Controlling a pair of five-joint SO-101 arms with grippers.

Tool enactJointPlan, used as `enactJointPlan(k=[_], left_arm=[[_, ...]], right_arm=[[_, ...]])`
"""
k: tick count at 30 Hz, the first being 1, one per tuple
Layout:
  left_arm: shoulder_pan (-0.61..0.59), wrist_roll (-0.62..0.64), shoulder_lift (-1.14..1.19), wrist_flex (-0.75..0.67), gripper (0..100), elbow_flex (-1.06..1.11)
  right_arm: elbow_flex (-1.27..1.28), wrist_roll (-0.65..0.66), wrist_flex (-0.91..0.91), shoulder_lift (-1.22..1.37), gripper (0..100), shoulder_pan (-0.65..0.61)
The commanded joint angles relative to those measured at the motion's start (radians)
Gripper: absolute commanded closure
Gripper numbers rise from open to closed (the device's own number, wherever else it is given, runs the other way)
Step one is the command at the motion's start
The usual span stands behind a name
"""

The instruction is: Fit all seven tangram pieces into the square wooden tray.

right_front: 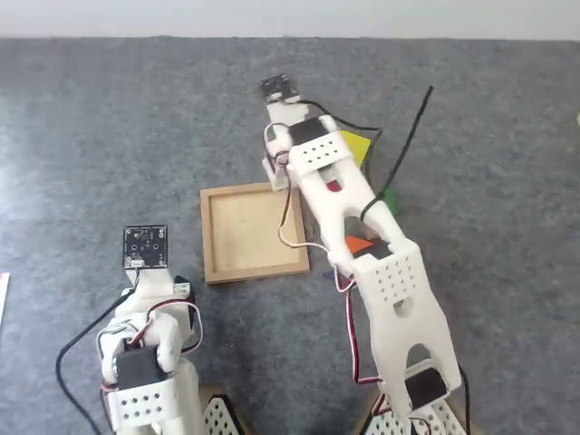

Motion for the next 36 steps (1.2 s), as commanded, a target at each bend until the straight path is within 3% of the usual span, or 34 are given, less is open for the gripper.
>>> enactJointPlan(k=[1, 5, 10, 19, 28, 32, 36], left_arm=[[0.002, 0.0, -0.018, 0.003, 92, -0.012], [0.002, 0.0, -0.018, 0.003, 92, -0.012], [0.002, 0.0, -0.018, 0.003, 92, -0.012], [0.002, 0.0, -0.018, 0.003, 92, -0.012], [0.002, 0.0, -0.018, 0.003, 92, -0.012], [0.002, 0.0, -0.018, 0.003, 92, -0.012], [0.002, 0.0, -0.018, 0.003, 92, -0.012]], right_arm=[[-0.021, -0.003, -0.015, 0.012, 59.7, 0.025], [-0.031, 0.046, -0.036, 0.027, 60.9, 0.025], [-0.137, 0.133, -0.027, 0.082, 70.5, 0.019], [-0.382, -0.068, 0.096, 0.217, 66.9, 0.027], [-0.516, -0.091, 0.217, 0.311, 67.1, 0.056], [-0.516, -0.068, 0.237, 0.312, 70.7, 0.056], [-0.519, 0.063, 0.288, 0.312, 70.8, 0.054]])
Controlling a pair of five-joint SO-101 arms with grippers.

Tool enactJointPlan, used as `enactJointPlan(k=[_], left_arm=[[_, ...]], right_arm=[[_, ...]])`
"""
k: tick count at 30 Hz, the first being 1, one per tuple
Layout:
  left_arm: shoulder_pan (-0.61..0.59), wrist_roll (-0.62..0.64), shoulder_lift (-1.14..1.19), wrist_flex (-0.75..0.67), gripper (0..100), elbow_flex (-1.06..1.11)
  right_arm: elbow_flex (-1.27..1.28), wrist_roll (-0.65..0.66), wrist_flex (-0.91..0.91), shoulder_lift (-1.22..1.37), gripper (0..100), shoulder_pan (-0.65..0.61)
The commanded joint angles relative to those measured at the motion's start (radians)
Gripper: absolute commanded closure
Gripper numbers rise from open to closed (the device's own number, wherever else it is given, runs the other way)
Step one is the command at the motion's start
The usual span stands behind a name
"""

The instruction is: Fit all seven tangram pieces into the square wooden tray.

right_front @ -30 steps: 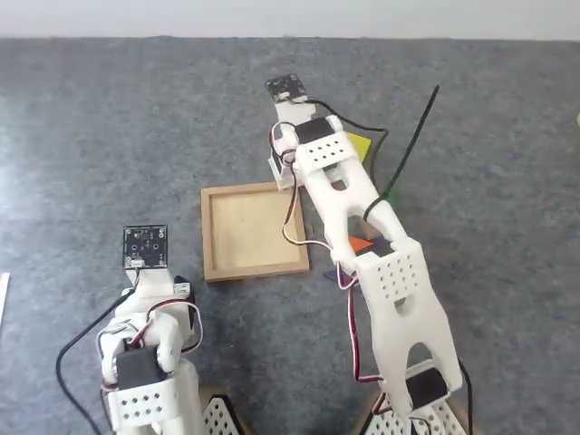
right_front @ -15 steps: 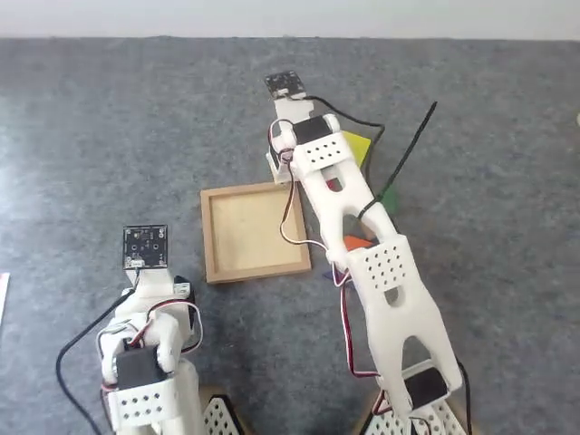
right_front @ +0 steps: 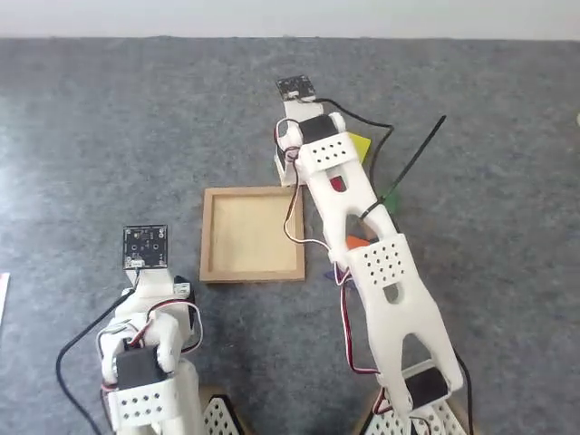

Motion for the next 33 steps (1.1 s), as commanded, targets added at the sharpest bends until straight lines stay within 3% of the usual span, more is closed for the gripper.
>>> enactJointPlan(k=[1, 9, 17, 20, 26, 33], left_arm=[[0.002, 0.0, -0.018, 0.003, 92, -0.012], [0.002, 0.0, -0.018, 0.003, 92, -0.012], [0.002, 0.0, -0.018, 0.003, 92, -0.012], [0.002, 0.0, -0.018, 0.003, 92, -0.012], [0.002, 0.0, -0.018, 0.003, 92, -0.012], [0.002, 0.0, -0.018, 0.003, 92, -0.012]], right_arm=[[-0.037, 0.084, 0.048, -0.01, 70.8, 0.021], [-0.034, 0.201, 0.067, -0.01, 71.9, -0.004], [-0.12, 0.276, 0.159, -0.038, 88.3, -0.002], [-0.164, 0.279, 0.203, -0.036, 85.2, -0.001], [-0.169, 0.348, 0.254, -0.036, 64.1, 0.001], [-0.118, 0.494, 0.262, -0.05, 62.8, -0.001]])
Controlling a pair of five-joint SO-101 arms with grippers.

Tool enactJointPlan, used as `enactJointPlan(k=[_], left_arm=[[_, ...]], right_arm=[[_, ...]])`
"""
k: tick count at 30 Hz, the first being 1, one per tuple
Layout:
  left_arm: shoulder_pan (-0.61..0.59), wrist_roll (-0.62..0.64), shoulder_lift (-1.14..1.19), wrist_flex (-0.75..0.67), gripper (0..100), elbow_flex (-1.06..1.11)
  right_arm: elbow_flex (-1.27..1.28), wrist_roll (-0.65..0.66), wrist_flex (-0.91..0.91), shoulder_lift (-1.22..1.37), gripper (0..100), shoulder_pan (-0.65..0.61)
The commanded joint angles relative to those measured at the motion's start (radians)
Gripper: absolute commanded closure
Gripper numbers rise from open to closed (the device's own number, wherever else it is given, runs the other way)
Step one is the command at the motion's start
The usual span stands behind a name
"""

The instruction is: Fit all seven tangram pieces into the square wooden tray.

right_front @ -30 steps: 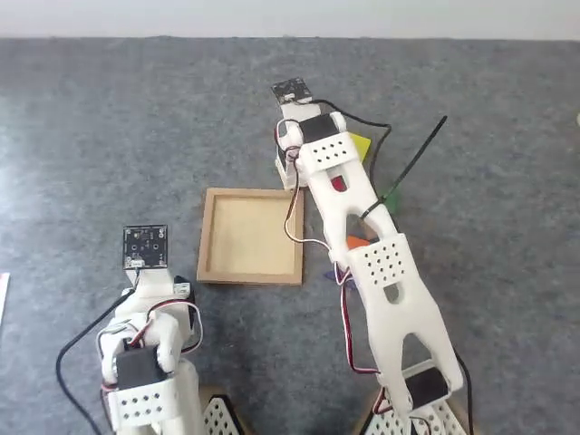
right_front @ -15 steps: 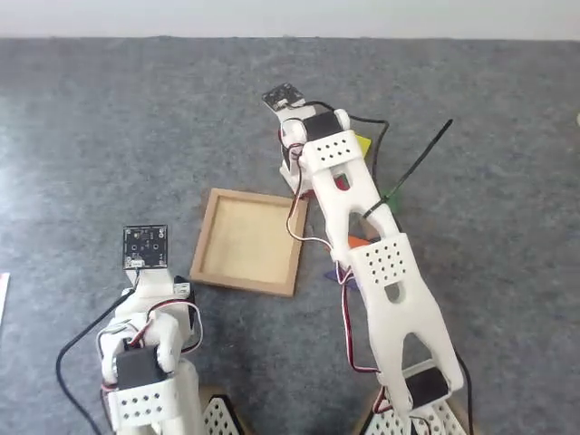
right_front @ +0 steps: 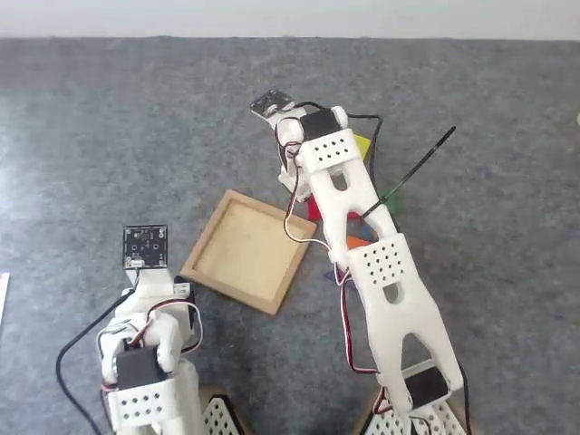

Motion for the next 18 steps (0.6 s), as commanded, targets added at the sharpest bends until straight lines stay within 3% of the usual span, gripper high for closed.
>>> enactJointPlan(k=[1, 10, 18], left_arm=[[0.002, 0.0, -0.018, 0.003, 92, -0.012], [0.002, 0.0, -0.018, 0.003, 92, -0.012], [0.002, 0.0, -0.018, 0.003, 92, -0.012]], right_arm=[[0.026, 0.084, 0.044, -0.061, 62.7, -0.002], [0.25, 0.063, 0.042, -0.325, 63.0, -0.051], [0.597, 0.164, -0.012, -0.545, 63.0, -0.236]])
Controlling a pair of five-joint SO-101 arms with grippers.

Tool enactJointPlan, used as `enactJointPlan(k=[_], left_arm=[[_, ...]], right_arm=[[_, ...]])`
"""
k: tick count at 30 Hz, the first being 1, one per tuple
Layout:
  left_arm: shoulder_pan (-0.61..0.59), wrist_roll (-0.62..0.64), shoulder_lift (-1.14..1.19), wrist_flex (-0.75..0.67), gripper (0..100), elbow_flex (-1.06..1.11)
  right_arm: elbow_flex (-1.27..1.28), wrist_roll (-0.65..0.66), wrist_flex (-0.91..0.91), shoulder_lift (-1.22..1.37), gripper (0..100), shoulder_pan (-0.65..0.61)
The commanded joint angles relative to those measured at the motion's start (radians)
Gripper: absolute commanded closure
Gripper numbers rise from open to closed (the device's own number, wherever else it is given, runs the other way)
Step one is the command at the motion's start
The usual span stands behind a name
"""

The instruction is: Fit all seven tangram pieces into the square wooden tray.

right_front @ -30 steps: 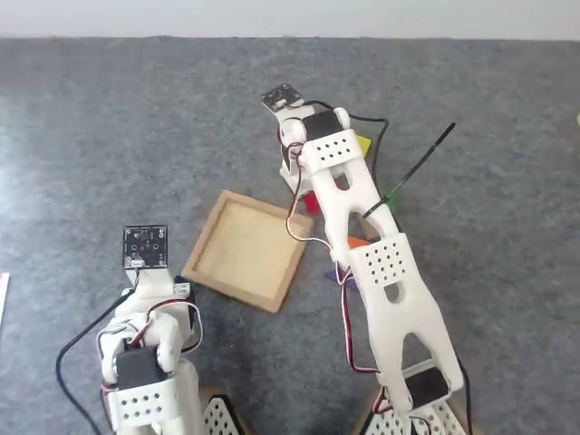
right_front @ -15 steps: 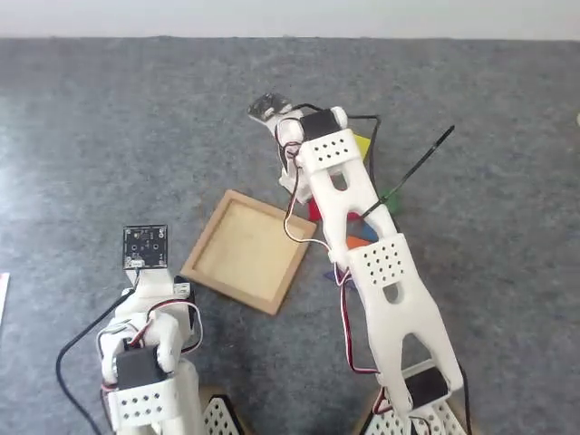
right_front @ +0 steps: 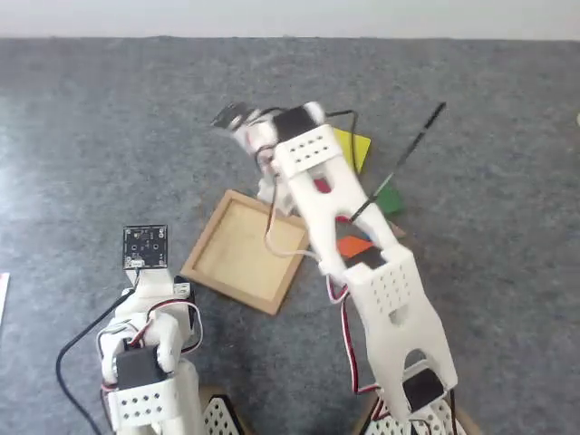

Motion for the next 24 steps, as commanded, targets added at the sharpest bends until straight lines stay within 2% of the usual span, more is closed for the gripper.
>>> enactJointPlan(k=[1, 5, 7, 15, 24], left_arm=[[0.002, 0.0, -0.018, 0.003, 92, -0.012], [0.002, 0.0, -0.018, 0.003, 92, -0.012], [0.002, 0.0, -0.018, 0.003, 92, -0.012], [0.002, 0.0, -0.018, 0.003, 92, -0.012], [0.002, 0.0, -0.018, 0.003, 92, -0.012]], right_arm=[[0.115, 0.057, -0.048, -0.113, 63.0, -0.085], [0.203, 0.064, -0.159, -0.064, 63.2, -0.108], [0.203, 0.087, -0.171, -0.031, 66.6, -0.113], [0.201, 0.193, -0.236, 0.03, 99.6, -0.074], [0.112, 0.359, -0.226, 0.033, 99.0, 0.015]])
